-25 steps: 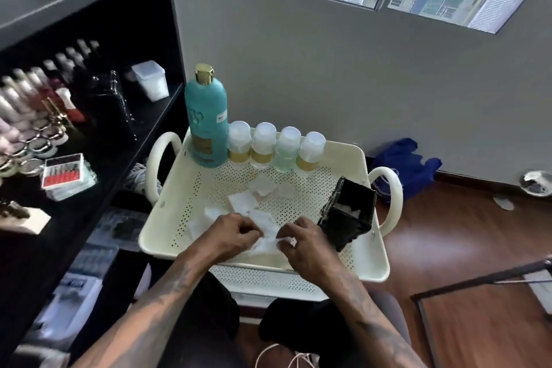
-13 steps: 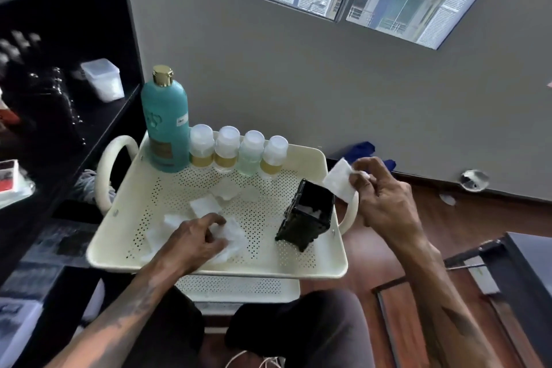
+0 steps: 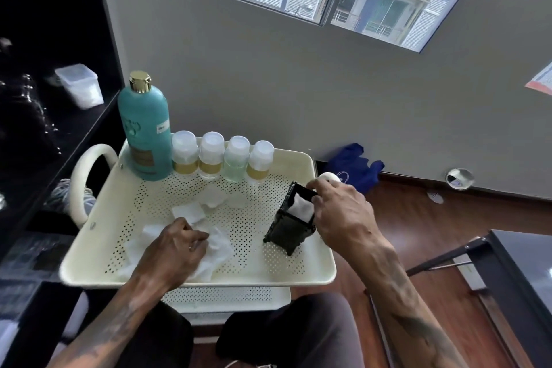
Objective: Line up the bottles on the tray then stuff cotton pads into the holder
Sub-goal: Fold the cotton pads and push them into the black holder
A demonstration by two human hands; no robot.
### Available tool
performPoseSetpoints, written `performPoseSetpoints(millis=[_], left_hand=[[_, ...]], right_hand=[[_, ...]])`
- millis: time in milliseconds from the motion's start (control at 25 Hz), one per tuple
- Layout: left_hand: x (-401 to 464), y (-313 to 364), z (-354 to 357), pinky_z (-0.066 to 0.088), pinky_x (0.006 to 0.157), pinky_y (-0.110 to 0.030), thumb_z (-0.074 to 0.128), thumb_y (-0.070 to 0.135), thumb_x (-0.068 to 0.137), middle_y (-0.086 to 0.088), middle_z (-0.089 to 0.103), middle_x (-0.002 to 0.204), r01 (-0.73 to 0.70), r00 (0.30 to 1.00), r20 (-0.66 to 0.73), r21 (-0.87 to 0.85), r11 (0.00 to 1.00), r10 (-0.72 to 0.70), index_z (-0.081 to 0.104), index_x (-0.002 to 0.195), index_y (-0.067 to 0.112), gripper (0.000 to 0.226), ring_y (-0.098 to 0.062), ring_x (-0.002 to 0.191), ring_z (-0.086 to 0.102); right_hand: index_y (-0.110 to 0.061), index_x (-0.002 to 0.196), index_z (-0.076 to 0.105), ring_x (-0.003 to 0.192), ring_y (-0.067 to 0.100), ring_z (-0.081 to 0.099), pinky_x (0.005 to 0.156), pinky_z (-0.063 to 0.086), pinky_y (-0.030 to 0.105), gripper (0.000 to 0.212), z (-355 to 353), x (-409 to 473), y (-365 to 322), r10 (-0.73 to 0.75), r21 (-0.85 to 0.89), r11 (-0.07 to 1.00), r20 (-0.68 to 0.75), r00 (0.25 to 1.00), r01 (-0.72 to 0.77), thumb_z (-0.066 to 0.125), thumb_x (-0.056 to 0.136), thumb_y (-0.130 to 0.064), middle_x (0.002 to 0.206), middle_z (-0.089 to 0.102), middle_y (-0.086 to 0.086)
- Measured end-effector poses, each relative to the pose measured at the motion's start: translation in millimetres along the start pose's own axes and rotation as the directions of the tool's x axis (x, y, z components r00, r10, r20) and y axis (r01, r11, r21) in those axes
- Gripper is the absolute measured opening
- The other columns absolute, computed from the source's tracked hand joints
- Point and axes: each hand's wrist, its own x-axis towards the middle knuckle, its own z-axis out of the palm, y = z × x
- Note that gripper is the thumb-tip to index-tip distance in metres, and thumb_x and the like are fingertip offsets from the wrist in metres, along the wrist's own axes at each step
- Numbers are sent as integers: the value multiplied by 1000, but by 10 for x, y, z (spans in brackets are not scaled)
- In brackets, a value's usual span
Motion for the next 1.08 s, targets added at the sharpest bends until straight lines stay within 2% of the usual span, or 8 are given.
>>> performPoseSetpoints(millis=[80, 160, 360, 480, 600, 720, 840, 1080], left_hand=[[-5, -5, 10, 53, 78, -30, 58, 43, 89, 8, 53, 108, -9, 1000, 5, 22, 1000, 9, 69, 120, 24, 39, -9, 103, 54], [-6, -6, 11, 53, 83, -34, 61, 46, 84, 10, 54, 112, -16, 1000, 23, 34, 999, 16, 67, 122, 22, 45, -10, 110, 51], [-33, 13, -1, 51, 75, -30, 65, 41, 86, 10, 68, 110, -36, 998, -48, 40, 999, 37, 66, 119, 29, 35, -12, 102, 56], [-49, 39, -22, 46, 65, -22, 64, 39, 89, 11, 71, 97, -39, 995, -88, 34, 999, 42, 71, 100, 34, 14, -7, 87, 60], [-48, 76, -40, 49, 70, -25, 64, 35, 88, 12, 69, 92, -31, 995, -98, 29, 999, 34, 72, 90, 32, 9, -9, 89, 63], [-37, 90, -38, 52, 80, -32, 64, 50, 80, 13, 62, 103, -48, 999, 7, 93, 994, 47, 69, 103, 32, 29, -10, 101, 56], [-6, 101, -55, 51, 84, -32, 64, 57, 78, 13, 58, 111, -38, 996, 84, 141, 989, 27, 67, 111, 34, 40, -10, 107, 53], [-90, 206, -82, 57, 72, -27, 59, 30, 93, 1, 77, 104, -146, 979, -112, 215, 966, 173, 72, 113, 24, 24, -13, 81, 72]], right_hand=[[-34, 118, 59, 98, 26, 60, 74, 45, 34, 34, -54, -92, -24, -66, -16, 998, -1, 998, 66, 51, 88, -19, 117, 58, -6], [-32, 121, 61, 104, 22, 60, 77, 50, 30, 40, -77, -71, -122, -75, -32, 996, 233, 969, 85, 51, 87, -14, 118, 60, -7], [-7, 123, 60, 43, 2, 55, 33, 37, 13, 30, -104, 234, -277, -18, -106, 987, 691, 723, 125, 49, 96, -10, 101, 73, 7], [-16, 120, 65, 62, 7, 68, 57, 50, 18, 29, -146, 215, -81, -177, 57, 983, 554, 814, 174, 53, 94, -22, 109, 72, 2], [-34, 131, 53, 95, 12, 66, 82, 49, 23, 51, -75, 80, 251, -191, 247, 958, 166, 968, 146, 62, 81, -39, 127, 53, -7], [-33, 150, 26, 125, 17, 46, 99, 36, 24, 89, 187, 29, 451, -181, 251, 959, 185, 966, 131, 72, 75, -46, 148, 31, -5], [-31, 148, 31, 113, 10, 55, 93, 37, 20, 89, 427, 53, 493, -183, 452, 886, 133, 974, 105, 79, 74, -41, 144, 38, -10], [-38, 144, 35, 114, 11, 55, 99, 44, 28, 88, 519, 67, 533, -175, 572, 815, 100, 979, 87, 81, 70, -41, 140, 38, -14]])
